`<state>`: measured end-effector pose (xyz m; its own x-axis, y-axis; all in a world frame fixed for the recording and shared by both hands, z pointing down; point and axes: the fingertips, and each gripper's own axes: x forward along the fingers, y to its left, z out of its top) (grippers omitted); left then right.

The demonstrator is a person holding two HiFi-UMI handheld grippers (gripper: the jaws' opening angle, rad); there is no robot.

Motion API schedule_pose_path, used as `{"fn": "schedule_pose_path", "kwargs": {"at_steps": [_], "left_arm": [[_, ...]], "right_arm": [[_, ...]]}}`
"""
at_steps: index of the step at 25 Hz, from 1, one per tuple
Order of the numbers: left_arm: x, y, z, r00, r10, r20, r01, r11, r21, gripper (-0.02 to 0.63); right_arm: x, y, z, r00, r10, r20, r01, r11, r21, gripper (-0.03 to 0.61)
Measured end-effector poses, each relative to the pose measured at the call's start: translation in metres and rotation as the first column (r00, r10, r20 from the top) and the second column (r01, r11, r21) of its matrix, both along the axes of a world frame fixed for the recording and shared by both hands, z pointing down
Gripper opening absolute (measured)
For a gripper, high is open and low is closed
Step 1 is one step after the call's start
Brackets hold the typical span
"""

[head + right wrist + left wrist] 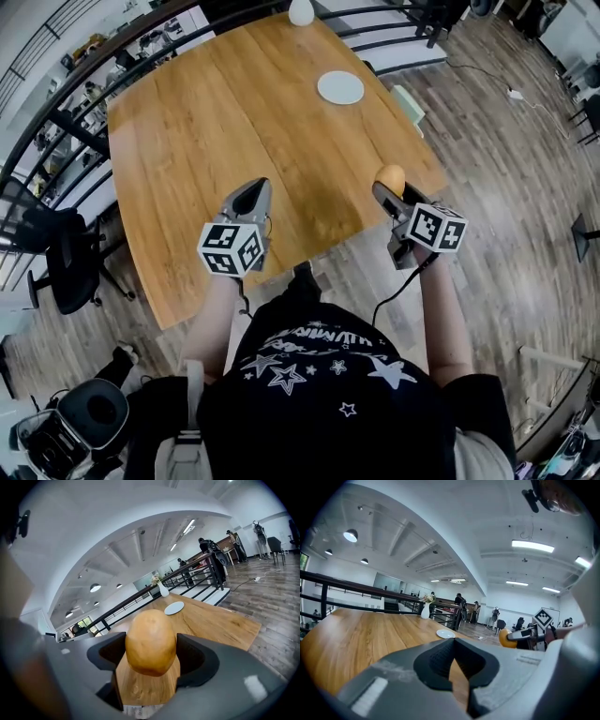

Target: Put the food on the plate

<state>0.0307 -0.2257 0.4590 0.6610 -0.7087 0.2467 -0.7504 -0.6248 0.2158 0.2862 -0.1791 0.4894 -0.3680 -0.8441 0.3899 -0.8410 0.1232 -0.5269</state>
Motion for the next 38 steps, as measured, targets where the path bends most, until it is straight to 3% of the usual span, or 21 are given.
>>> {"fn": "schedule_pose_path", "kwargs": {"at_steps": [14,24,30,38], "left_arm": [[0.007,-0.123,-0.026,0.999,0.045,-0.002,-0.045,0.999,0.005,0.000],[0.005,-0.177,0.001,0.999,0.046,0.001,-0.046,0.997,-0.059,0.000],[0.013,-0.192,0.019,1.000,0.004,0.006,-0.003,0.994,-0.110,0.000],[0.026,-0.211,0.026,0.995,-0.093,0.042,0.098,0.988,-0.121,0.000]], "right_arm": [[0.010,-0.153,-0.015,0.992,-0.015,-0.129,0.012,1.000,-0.024,0.342],[0.022,-0.233,0.007,0.973,0.011,-0.232,-0.035,0.995,-0.097,0.342],[0.031,-0.268,0.028,0.955,-0.053,-0.293,0.008,0.988,-0.155,0.342],[0.038,-0.315,0.053,0.915,-0.168,-0.366,0.107,0.977,-0.182,0.342]]}}
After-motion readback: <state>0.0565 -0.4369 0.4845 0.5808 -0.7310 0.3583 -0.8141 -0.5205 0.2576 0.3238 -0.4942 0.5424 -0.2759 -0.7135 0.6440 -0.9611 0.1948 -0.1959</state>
